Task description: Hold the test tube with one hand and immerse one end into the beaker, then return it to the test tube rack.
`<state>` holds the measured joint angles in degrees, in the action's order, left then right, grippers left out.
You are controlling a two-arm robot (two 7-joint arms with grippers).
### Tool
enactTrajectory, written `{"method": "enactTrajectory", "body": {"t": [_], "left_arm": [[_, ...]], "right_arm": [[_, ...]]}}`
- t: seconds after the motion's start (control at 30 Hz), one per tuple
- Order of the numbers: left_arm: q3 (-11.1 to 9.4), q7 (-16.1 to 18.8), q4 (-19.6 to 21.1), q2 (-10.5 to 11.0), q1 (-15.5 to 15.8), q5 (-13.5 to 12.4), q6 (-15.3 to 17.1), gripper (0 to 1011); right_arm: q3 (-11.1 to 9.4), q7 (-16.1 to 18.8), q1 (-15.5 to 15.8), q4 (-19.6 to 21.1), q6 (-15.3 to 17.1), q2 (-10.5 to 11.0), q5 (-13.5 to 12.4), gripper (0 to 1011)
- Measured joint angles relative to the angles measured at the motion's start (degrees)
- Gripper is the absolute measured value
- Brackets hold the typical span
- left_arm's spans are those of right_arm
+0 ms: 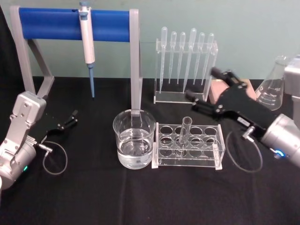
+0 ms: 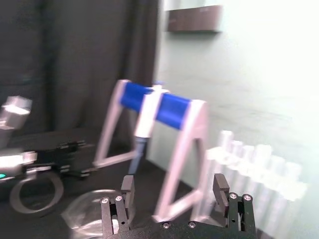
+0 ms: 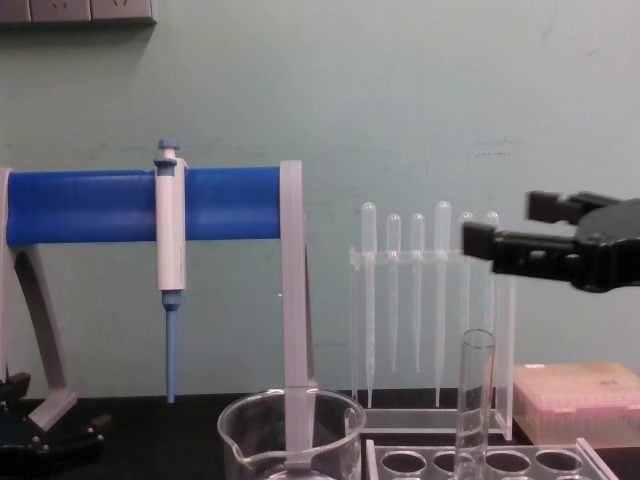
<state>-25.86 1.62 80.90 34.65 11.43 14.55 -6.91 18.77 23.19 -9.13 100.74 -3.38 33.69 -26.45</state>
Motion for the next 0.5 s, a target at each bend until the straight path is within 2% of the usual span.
{"method": "enactTrajectory", "body": {"t": [0.07, 0.1, 0.17, 0.2, 0.3, 0.33, 0.5], "left_arm": [[0.00, 0.00, 0.00, 0.00, 0.00, 0.00, 0.00, 1000], [0.00, 0.00, 0.00, 0.00, 0.00, 0.00, 0.00, 1000], [0.00, 0.00, 0.00, 0.00, 0.00, 0.00, 0.00, 1000], [0.00, 0.00, 0.00, 0.00, 0.00, 0.00, 0.00, 1000], [0.00, 0.00, 0.00, 0.00, 0.00, 0.00, 0.00, 1000], [0.00, 0.00, 0.00, 0.00, 0.00, 0.00, 0.00, 1000], [0.00, 0.00, 0.00, 0.00, 0.00, 0.00, 0.00, 1000]], "right_arm": [[-1.11, -2.66, 1.35, 0.65, -0.20, -0.46, 0.96, 1002], [-2.29, -5.29, 2.85, 1.18, -0.34, -1.02, 1.91, 1003], [-3.19, -7.64, 4.04, 1.46, -0.46, -1.54, 2.83, 1003], [-4.13, -10.04, 5.35, 1.60, -0.49, -2.23, 3.78, 1002], [-5.30, -13.29, 6.98, 1.57, -0.53, -3.30, 5.16, 1003], [-6.07, -15.56, 8.08, 1.25, -0.61, -4.21, 6.10, 1002], [-7.91, -21.05, 10.48, -0.84, -1.06, -7.00, 8.46, 1003]]}}
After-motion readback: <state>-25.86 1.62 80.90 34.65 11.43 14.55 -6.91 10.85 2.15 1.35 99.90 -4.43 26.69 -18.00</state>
